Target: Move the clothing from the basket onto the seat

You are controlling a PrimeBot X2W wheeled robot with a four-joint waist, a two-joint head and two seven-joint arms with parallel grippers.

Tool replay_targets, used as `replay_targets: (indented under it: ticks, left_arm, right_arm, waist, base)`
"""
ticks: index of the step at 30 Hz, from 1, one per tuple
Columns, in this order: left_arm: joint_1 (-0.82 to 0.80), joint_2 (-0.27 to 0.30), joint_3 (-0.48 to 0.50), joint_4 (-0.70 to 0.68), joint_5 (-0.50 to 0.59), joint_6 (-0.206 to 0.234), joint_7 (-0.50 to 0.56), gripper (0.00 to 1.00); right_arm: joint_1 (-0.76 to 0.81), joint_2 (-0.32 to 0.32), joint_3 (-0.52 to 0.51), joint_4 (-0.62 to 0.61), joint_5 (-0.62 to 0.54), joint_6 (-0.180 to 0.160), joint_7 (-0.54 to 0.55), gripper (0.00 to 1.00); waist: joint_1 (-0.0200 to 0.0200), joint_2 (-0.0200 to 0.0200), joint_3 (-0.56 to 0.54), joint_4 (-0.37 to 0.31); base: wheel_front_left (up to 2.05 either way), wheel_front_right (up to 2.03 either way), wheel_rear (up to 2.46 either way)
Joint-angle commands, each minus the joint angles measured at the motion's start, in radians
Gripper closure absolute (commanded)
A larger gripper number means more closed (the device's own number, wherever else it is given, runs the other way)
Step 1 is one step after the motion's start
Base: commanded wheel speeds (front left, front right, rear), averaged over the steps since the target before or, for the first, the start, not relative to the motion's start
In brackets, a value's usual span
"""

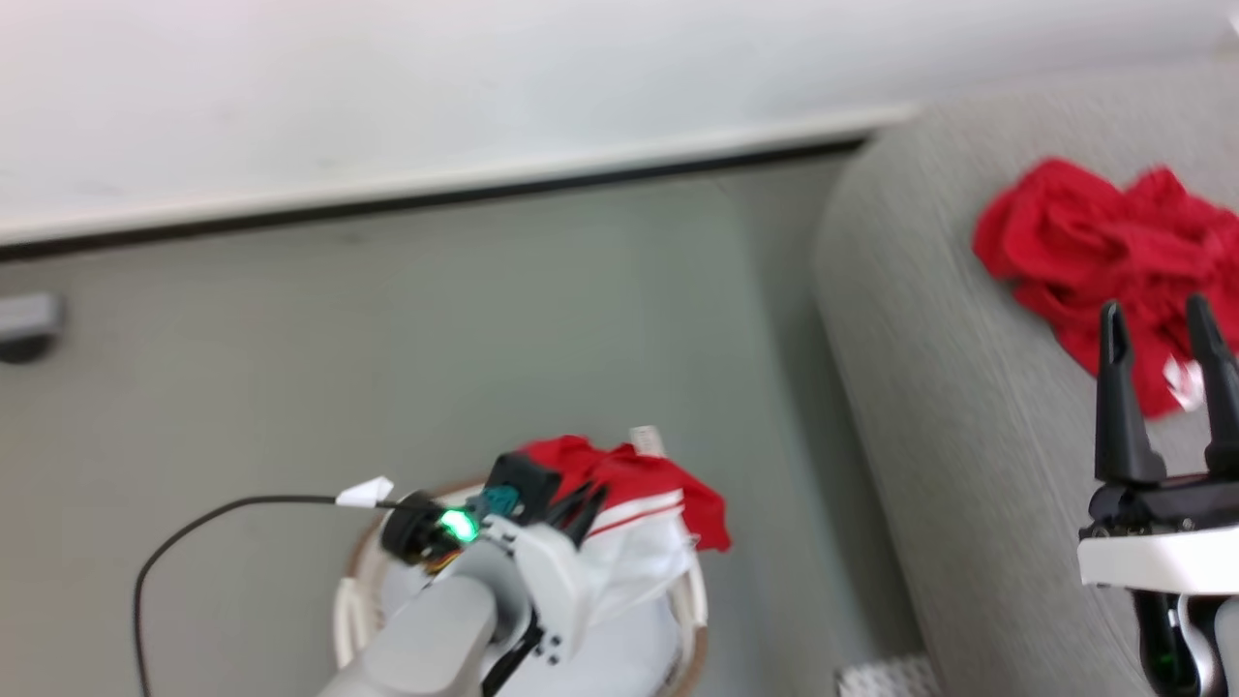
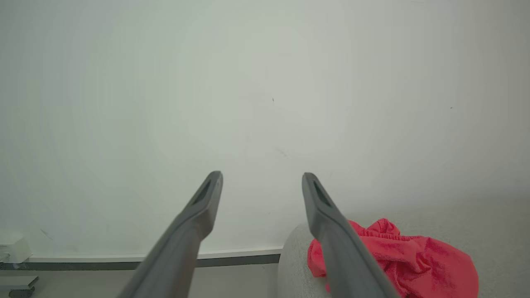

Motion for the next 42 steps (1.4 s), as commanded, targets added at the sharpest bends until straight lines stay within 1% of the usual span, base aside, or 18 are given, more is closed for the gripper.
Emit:
replay_targets:
  ticks: [1, 7, 8, 12, 19, 23, 27, 31, 42]
  left_arm:
    - [0.021, -0.001, 0.013, -0.059, -0.006, 0.002, -0.004, 1.00]
    - [0.049, 0.021, 0.069, -0.222, 0.013, 0.005, -0.004, 1.00]
    - [0.049, 0.021, 0.069, -0.222, 0.013, 0.005, -0.004, 1.00]
    - [0.063, 0.029, 0.104, -0.317, 0.024, 0.008, -0.004, 1.00]
    - [0.040, 0.041, 0.150, -0.452, 0.044, 0.021, -0.004, 1.00]
    - [0.017, 0.046, 0.170, -0.516, 0.047, 0.033, -0.004, 1.00]
    - [-0.004, 0.070, 0.185, -0.572, 0.052, 0.055, -0.003, 1.00]
    - [-0.013, 0.083, 0.192, -0.625, 0.053, 0.067, 0.003, 1.00]
    - [0.026, 0.097, 0.179, -0.728, 0.041, 0.090, 0.030, 1.00]
  right_arm:
    - [0.029, -0.005, 0.004, 0.004, 0.003, -0.002, -0.003, 0.00]
    - [0.074, 0.006, 0.021, 0.013, 0.010, -0.002, -0.003, 0.00]
    - [0.074, 0.006, 0.021, 0.013, 0.010, -0.002, -0.003, 0.00]
    - [0.103, 0.013, 0.037, 0.023, 0.013, -0.002, -0.003, 0.00]
    - [0.134, 0.024, 0.094, 0.037, 0.017, -0.002, -0.003, 0.00]
    - [0.140, 0.032, 0.136, 0.049, 0.021, -0.002, -0.003, 0.00]
    - [0.127, 0.037, 0.191, 0.065, 0.016, -0.002, -0.003, 0.00]
    - [0.116, 0.040, 0.239, 0.085, 0.019, -0.002, -0.003, 0.00]
    - [0.088, 0.023, 0.335, 0.143, 0.018, -0.002, -0.003, 0.00]
  waist:
    - [0.0002, 0.0000, -0.102, 0.093]
    - [0.0002, 0.0000, -0.169, 0.142]
    - [0.0002, 0.0000, -0.169, 0.142]
    - [0.0002, 0.0000, -0.213, 0.169]
    - [0.0002, 0.0000, -0.261, 0.202]
    - [0.0002, 0.0000, -0.271, 0.212]
    - [0.0002, 0.0000, -0.269, 0.215]
    - [0.0002, 0.0000, -0.267, 0.219]
    - [0.0002, 0.0000, -0.261, 0.237]
  base:
    - [0.00, 0.00, 0.00]
    - [0.00, 0.00, 0.00]
    - [0.00, 0.00, 0.00]
    - [0.00, 0.00, 0.00]
    - [0.00, 0.00, 0.00]
    - [0.00, 0.00, 0.00]
    - [0.00, 0.00, 0.00]
    - [0.00, 0.00, 0.00]
    - [0.00, 0.00, 0.00]
